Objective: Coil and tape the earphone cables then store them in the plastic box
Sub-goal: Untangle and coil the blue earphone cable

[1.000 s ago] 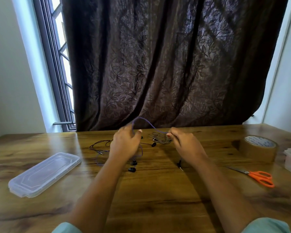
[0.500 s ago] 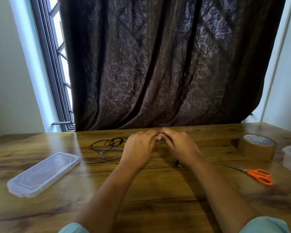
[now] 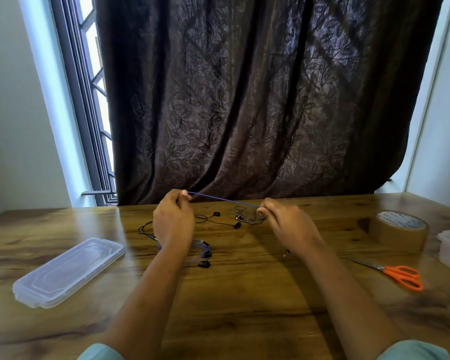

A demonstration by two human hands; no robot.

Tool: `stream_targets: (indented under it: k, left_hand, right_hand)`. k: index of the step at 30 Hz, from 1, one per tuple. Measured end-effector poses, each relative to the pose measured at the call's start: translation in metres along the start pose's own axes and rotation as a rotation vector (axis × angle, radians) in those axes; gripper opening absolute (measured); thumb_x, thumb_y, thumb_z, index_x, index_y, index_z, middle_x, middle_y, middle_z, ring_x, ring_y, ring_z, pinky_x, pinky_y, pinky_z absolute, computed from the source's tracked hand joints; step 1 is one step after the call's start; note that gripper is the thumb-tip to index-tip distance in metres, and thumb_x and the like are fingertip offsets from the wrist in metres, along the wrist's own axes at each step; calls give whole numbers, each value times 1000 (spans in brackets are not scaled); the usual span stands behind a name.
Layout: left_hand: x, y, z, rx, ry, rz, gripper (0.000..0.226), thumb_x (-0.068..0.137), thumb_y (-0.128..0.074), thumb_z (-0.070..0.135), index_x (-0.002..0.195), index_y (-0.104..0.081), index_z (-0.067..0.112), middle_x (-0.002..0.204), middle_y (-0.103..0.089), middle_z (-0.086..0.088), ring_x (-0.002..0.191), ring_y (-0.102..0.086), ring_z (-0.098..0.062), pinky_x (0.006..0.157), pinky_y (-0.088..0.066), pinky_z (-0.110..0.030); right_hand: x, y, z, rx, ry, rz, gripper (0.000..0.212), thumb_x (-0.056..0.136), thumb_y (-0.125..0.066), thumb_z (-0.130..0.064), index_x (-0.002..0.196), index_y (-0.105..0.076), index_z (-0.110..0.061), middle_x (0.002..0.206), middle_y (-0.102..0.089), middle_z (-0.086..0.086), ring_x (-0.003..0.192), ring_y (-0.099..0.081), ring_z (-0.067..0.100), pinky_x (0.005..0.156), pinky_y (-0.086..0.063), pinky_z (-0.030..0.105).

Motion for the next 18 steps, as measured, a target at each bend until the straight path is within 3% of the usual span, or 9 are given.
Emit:
stream_targets:
  k: [7,11,13,15,18]
  left_hand:
    - [11,9,-17,-140,165,96,25,98,-42,26,93,-66,19,81,-59,-1,68,-48,-13,55,-30,-29]
    - [10,7,-13,-141,167,33,25,95,-44,24,96,-68,18,78,-60,1,75,-55,-19,61,-36,-32]
    - [7,6,-4,129,40,-27,23,90,-49,21,106,-65,22,95,-61,3,94,-53,-22,79,-41,-38]
    - [-1,1,8,385,-175,-36,36,84,-54,16,119,-58,24,121,-52,1,113,-42,-23,94,-33,-42]
    - [-29,-14,39,349,-565,-95,44,79,-50,14,122,-55,23,125,-51,3,117,-42,-18,97,-27,-38]
  right_hand:
    - [0,-8,8,18,-36,-61,21,100,-41,-34,94,-57,-22,83,-54,-10,77,-52,10,64,-42,30]
    - [1,-14,15,87,-79,-101,18,100,-42,-29,88,-54,-23,84,-55,-6,78,-51,12,64,-38,28]
    - [2,-14,14,110,-83,-95,20,100,-43,-28,84,-52,-22,81,-54,-5,75,-51,13,62,-36,29]
    - [2,-13,9,120,-52,-85,19,100,-43,-27,89,-57,-20,82,-53,-7,76,-50,12,62,-34,28]
    - [3,-14,-6,166,44,-65,19,99,-48,-25,102,-65,-18,93,-59,-6,87,-56,13,73,-44,28]
Point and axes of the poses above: each hand's wrist, its own x-axis towards the middle knuckle, its own y-axis out of the back of the hand, z = x × y, the point moved 5 cm from there along x, towards the middle knuckle
